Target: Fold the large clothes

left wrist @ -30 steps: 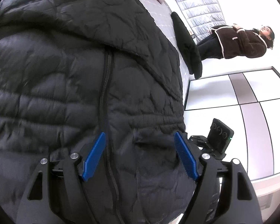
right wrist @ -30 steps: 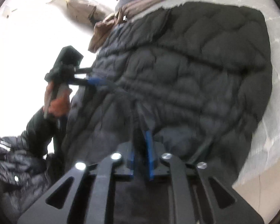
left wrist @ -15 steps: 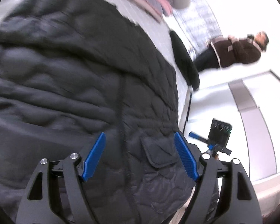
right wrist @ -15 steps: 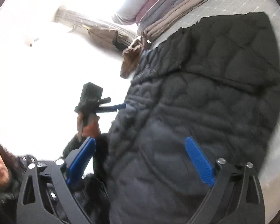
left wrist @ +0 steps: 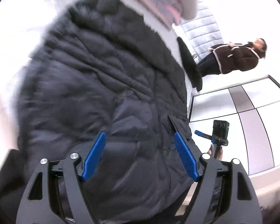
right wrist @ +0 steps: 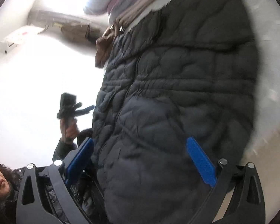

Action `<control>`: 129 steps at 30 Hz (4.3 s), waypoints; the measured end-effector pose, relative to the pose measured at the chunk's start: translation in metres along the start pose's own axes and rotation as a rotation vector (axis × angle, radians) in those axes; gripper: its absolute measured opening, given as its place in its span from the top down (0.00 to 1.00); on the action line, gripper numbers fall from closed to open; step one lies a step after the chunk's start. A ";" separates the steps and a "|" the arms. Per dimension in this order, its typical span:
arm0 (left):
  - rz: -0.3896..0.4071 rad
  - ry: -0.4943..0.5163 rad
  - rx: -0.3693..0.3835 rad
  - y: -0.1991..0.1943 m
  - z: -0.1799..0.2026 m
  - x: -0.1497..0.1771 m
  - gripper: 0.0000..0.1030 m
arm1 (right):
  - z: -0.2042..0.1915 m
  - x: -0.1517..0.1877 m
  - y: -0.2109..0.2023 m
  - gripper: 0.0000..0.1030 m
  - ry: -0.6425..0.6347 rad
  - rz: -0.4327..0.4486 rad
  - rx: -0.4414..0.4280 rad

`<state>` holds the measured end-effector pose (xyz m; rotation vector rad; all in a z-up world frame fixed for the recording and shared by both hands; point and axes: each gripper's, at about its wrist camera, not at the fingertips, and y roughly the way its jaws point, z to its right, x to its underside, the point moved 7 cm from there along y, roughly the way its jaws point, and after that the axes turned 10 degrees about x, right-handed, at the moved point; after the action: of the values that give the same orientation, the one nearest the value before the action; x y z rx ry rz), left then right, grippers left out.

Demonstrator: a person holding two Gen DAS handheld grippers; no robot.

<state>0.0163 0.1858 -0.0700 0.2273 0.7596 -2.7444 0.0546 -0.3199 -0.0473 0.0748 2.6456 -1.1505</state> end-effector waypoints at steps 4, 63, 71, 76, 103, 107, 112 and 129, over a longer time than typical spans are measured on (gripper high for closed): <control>0.086 -0.039 -0.051 -0.066 -0.042 0.009 0.15 | 0.025 0.024 -0.026 0.07 0.097 0.043 0.047; 0.056 0.020 0.008 -0.068 0.003 0.084 0.91 | -0.028 0.085 -0.035 0.76 0.140 0.183 -0.154; 0.023 -0.052 -0.046 -0.066 -0.028 0.099 0.92 | -0.005 0.095 -0.010 0.75 0.165 0.071 -0.089; -0.035 -0.049 -0.060 -0.052 -0.039 0.105 0.90 | -0.001 0.098 0.001 0.34 0.195 0.024 -0.171; 0.105 0.063 0.078 -0.099 0.050 0.109 0.92 | -0.092 0.108 -0.059 0.89 0.196 0.375 -0.328; 0.133 0.064 0.117 -0.116 0.062 0.124 0.92 | -0.083 0.125 -0.073 0.89 0.248 0.435 -0.412; 0.143 0.007 0.130 -0.124 0.041 0.149 0.92 | -0.053 0.154 -0.068 0.89 0.359 0.476 -0.500; 0.249 -0.061 0.257 -0.112 0.049 0.010 0.92 | -0.032 0.011 -0.067 0.88 0.406 0.512 -0.621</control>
<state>-0.0320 0.2499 0.0228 0.2698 0.3343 -2.5895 0.0273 -0.3430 0.0185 0.8800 2.9247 -0.1418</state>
